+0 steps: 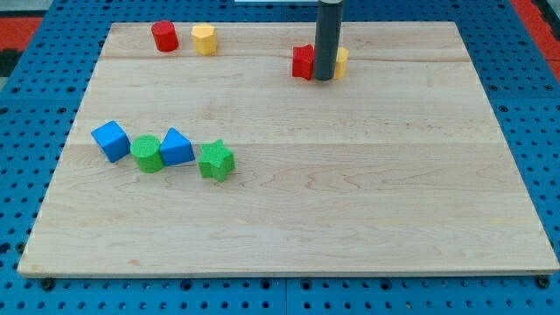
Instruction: Form a group with yellow blocks and red blocks
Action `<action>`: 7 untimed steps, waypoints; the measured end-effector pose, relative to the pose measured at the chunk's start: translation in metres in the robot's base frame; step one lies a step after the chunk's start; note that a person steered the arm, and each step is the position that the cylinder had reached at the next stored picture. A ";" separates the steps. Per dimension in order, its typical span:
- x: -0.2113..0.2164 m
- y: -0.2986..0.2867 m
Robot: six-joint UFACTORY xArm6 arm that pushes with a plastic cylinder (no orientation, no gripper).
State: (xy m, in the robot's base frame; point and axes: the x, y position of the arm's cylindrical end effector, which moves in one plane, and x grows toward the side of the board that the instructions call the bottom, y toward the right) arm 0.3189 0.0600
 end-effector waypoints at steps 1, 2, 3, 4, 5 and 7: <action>0.031 0.031; 0.020 0.092; -0.005 0.065; -0.013 0.005; -0.013 -0.080; 0.017 -0.056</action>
State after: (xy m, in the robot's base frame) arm 0.3359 0.0044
